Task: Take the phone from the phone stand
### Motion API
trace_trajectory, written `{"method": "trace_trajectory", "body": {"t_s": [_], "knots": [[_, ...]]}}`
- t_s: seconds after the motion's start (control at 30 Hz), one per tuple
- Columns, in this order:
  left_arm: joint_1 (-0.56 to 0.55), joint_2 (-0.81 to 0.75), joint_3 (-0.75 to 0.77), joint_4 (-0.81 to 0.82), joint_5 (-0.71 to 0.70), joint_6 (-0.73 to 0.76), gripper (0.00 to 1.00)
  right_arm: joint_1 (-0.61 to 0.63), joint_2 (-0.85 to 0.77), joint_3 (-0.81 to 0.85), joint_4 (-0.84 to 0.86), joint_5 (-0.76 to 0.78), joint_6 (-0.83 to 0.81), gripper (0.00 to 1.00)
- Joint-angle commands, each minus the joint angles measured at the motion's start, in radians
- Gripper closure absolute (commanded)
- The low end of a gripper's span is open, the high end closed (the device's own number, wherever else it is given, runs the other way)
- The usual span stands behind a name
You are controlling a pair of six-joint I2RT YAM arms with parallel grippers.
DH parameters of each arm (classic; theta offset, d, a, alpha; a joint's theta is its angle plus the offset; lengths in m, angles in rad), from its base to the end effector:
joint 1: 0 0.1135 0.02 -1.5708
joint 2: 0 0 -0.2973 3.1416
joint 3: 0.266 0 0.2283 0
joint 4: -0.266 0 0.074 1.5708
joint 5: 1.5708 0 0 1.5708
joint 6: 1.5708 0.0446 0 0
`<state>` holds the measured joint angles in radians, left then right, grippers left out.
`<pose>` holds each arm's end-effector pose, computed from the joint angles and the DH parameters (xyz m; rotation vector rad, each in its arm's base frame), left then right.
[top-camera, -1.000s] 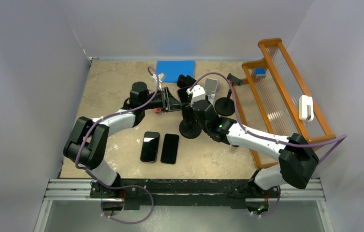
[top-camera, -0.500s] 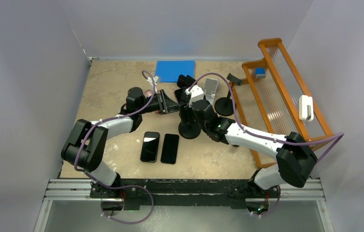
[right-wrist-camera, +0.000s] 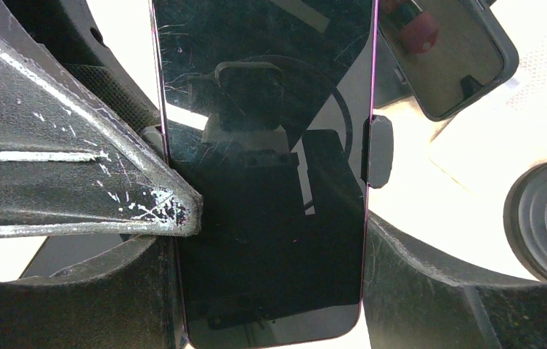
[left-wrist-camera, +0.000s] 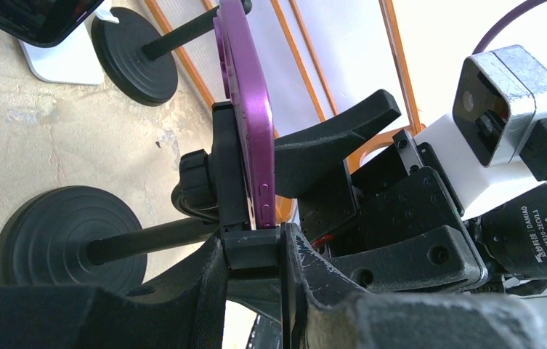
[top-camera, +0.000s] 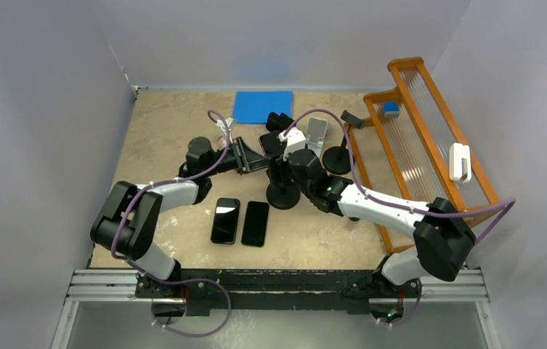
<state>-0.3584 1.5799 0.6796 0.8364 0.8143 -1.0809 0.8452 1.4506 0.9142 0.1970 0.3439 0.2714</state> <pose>0.2799 -0.1395 0.2688 0.0448 1.9345 -1.6908 0.2194 0.2247 0.3091 -0.3135 1.8870 0.4319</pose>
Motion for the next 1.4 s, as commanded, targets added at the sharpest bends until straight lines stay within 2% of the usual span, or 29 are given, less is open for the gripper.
{"method": "trace_trajectory", "body": {"t_s": [0.0,0.83,1.37], "knots": [[0.047,-0.023,-0.044,0.022,0.058,0.018,1.0,-0.096,-0.004,-0.016,-0.038,0.139,0.086,1.0],[0.056,0.026,-0.038,0.104,0.112,-0.011,1.0,-0.129,-0.138,-0.084,0.063,-0.204,0.123,1.0],[0.055,-0.003,-0.007,0.056,0.108,0.022,1.0,-0.126,-0.195,-0.057,0.055,-0.259,0.091,1.0]]}}
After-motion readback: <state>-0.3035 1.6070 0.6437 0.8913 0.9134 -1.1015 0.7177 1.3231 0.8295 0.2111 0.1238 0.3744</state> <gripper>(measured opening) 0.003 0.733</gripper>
